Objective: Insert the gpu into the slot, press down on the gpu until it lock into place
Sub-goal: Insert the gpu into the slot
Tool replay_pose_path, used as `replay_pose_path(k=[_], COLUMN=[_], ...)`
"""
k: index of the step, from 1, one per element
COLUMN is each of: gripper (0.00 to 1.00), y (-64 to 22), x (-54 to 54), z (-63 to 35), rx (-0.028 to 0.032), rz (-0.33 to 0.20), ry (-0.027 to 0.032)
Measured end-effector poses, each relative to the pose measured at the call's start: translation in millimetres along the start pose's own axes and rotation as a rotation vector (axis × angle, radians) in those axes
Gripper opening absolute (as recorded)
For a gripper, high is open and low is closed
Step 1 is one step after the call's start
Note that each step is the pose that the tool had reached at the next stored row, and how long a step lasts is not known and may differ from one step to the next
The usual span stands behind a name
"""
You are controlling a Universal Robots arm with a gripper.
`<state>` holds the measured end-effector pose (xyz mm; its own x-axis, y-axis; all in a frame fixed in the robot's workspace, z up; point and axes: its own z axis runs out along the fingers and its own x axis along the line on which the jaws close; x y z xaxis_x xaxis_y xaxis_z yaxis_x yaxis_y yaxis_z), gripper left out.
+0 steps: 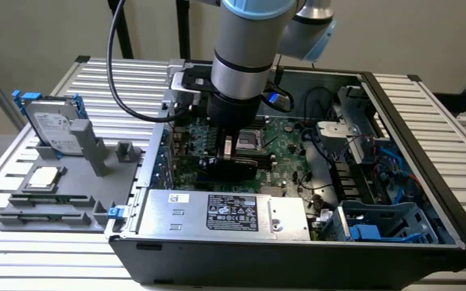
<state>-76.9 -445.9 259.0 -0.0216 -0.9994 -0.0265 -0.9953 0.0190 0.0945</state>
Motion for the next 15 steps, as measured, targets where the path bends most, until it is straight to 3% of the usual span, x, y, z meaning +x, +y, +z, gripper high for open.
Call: replay_pose_path(k=[15], gripper=[0.26], y=[0.0], x=[0.0], z=[0.0], rx=[0.0000], rz=[0.000], ry=[0.0000])
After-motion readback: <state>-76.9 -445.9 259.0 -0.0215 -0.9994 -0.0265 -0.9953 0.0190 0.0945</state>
